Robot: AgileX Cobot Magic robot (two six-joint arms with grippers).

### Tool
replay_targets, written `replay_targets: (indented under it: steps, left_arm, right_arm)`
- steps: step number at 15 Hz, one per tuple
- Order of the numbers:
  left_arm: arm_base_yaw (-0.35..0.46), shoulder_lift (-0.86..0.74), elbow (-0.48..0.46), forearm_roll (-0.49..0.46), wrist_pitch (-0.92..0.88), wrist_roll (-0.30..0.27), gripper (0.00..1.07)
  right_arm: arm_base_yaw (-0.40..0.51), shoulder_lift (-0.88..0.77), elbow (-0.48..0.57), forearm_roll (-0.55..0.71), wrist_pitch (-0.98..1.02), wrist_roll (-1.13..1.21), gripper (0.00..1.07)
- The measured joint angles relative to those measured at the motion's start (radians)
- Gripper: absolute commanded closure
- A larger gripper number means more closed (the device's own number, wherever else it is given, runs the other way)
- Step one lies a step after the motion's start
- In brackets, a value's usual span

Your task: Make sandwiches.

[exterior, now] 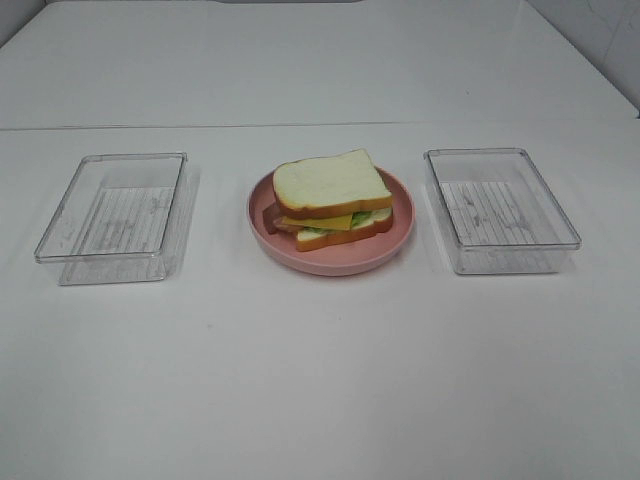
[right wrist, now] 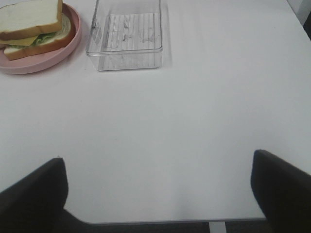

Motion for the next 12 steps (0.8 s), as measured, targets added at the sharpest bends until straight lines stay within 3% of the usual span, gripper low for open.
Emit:
replay_targets:
  steps: [4, 9, 12]
  left_arm:
    - [0.0, -0.004, 0.0, -0.002, -0.003, 0.0, 0.18]
    - [0.135, -0.192, 0.0, -0.003, -0.015, 0.0, 0.18]
    - [0.16, -0.236, 0.0, -0.003, -0.015, 0.0, 0.18]
  right_arm:
    - [0.0, 0.0, 0.0, 0.0, 0.0, 0.0, 0.09]
    - [0.0, 0.0, 0.0, 0.0, 0.0, 0.0, 0.09]
    - [0.0, 0.0, 0.0, 0.0, 0.0, 0.0, 0.09]
